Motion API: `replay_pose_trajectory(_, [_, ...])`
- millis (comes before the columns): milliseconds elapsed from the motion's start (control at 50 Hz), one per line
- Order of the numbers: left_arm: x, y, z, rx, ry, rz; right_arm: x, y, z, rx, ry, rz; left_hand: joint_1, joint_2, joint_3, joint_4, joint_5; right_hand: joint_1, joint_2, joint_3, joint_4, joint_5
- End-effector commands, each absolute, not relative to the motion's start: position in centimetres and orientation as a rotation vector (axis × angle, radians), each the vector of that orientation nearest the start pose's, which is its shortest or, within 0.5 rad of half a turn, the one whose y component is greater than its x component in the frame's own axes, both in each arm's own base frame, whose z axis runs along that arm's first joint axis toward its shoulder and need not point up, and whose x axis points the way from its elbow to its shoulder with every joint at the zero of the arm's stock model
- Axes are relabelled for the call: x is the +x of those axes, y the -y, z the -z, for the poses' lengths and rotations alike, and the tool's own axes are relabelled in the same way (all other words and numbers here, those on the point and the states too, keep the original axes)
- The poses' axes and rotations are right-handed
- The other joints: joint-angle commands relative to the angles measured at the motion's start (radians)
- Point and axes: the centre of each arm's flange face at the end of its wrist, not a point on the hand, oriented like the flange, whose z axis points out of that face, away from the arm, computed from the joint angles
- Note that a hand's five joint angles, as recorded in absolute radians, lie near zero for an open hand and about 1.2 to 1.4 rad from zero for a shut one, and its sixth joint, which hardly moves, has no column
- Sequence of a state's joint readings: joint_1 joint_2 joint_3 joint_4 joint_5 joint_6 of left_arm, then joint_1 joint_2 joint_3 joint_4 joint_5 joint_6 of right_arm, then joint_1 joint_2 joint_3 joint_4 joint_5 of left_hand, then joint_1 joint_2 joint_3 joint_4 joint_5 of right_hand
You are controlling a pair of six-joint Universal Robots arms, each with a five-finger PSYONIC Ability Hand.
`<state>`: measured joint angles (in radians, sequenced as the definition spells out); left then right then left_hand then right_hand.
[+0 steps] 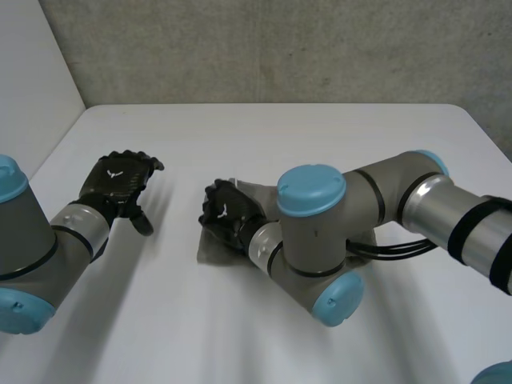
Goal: Fold the towel.
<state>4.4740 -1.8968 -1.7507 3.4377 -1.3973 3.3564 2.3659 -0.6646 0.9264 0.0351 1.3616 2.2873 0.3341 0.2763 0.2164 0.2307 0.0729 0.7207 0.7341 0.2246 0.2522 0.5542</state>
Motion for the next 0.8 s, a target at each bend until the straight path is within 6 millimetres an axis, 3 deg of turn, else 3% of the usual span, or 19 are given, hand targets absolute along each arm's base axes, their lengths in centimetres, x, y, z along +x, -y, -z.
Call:
replay_pose_trajectory(20, [-22.5,29.0,-17.8,0.763,-2.447,2.074,41.9,21.9,-18.7,-1.684,-1.592,1.842,-0.118,-0.06,-0.042,-0.056,-0.031,-0.546,-0.56,-0.05,-0.078,-0.554])
replay_pose_trajectory(40, [-22.5,29.0,-17.8,0.763,-2.447,2.074,41.9,21.9,-18.7,-1.683,-1.592,1.842,-0.118,-0.06,-0.042,-0.056,-0.031,-0.546,-0.56,-0.05,-0.078,-0.554])
replay_pose_trajectory(80, [-22.7,29.0,-18.1,0.764,-2.439,2.09,40.2,21.8,-21.2,-1.544,-1.641,1.829,-0.115,-0.057,-0.042,-0.056,-0.028,-0.546,-0.56,-0.05,-0.078,-0.554])
replay_pose_trajectory(100, [-22.7,29.0,-18.1,0.764,-2.439,2.09,40.1,21.8,-21.2,-1.543,-1.641,1.828,-0.115,-0.057,-0.042,-0.056,-0.028,-0.546,-0.56,-0.05,-0.078,-0.554])
replay_pose_trajectory(140, [-23.6,28.5,-18.8,0.798,-2.423,2.13,37.8,22.6,-23.0,-1.403,-1.713,1.826,-0.115,-0.057,-0.042,-0.056,-0.028,-0.546,-0.56,-0.05,-0.078,-0.554])
replay_pose_trajectory(160, [-23.6,28.5,-18.8,0.798,-2.423,2.131,37.8,22.6,-23.0,-1.402,-1.714,1.826,-0.115,-0.057,-0.042,-0.056,-0.028,-0.546,-0.56,-0.05,-0.078,-0.554])
replay_pose_trajectory(200, [-24.9,27.7,-19.4,0.843,-2.415,2.175,35.2,23.4,-23.7,-1.313,-1.782,1.8,-0.115,-0.057,-0.042,-0.056,-0.028,-0.546,-0.56,-0.05,-0.078,-0.554])
replay_pose_trajectory(220, [-24.9,27.7,-19.4,0.844,-2.415,2.175,35.2,23.4,-23.7,-1.313,-1.782,1.8,-0.115,-0.057,-0.042,-0.056,-0.028,-0.546,-0.56,-0.05,-0.078,-0.554])
replay_pose_trajectory(240, [-25.4,27.4,-19.6,0.863,-2.414,2.192,33.8,23.7,-23.7,-1.277,-1.819,1.78,-0.115,-0.057,-0.042,-0.056,-0.028,-0.546,-0.56,-0.05,-0.078,-0.554])
replay_pose_trajectory(380, [-28.4,24.9,-19.7,1.012,-2.421,2.235,26.4,26.0,-21.1,-1.134,-2.046,1.721,-0.112,-0.054,-0.042,-0.056,-0.025,-0.546,-0.56,-0.05,-0.078,-0.554])
replay_pose_trajectory(440, [-29.0,24.3,-19.7,1.048,-2.424,2.239,25.3,26.2,-20.3,-1.109,-2.08,1.713,-0.112,-0.054,-0.042,-0.056,-0.025,-0.546,-0.56,-0.05,-0.078,-0.554])
replay_pose_trajectory(480, [-29.9,23.5,-19.1,1.099,-2.438,2.227,23.7,26.4,-18.6,-1.072,-2.138,1.686,-0.112,-0.054,-0.042,-0.056,-0.025,-0.546,-0.56,-0.05,-0.078,-0.554])
replay_pose_trajectory(620, [-31.2,22.5,-16.3,1.195,-2.501,2.13,22.3,26.4,-16.1,-1.038,-2.178,1.646,-0.106,-0.048,-0.042,-0.056,-0.019,-0.478,-0.491,-0.05,-0.078,-0.486])
replay_pose_trajectory(700, [-30.9,22.2,-15.0,1.192,-2.537,2.061,22.0,26.6,-13.9,-1.039,-2.21,1.607,-0.109,-0.051,-0.042,-0.056,-0.022,-0.299,-0.312,-0.05,-0.078,-0.307])
replay_pose_trajectory(800, [-30.1,21.8,-14.1,1.173,-2.57,1.997,21.9,26.5,-12.7,-1.042,-2.23,1.57,-0.109,-0.051,-0.042,-0.056,-0.022,-0.126,-0.139,-0.05,-0.078,-0.134])
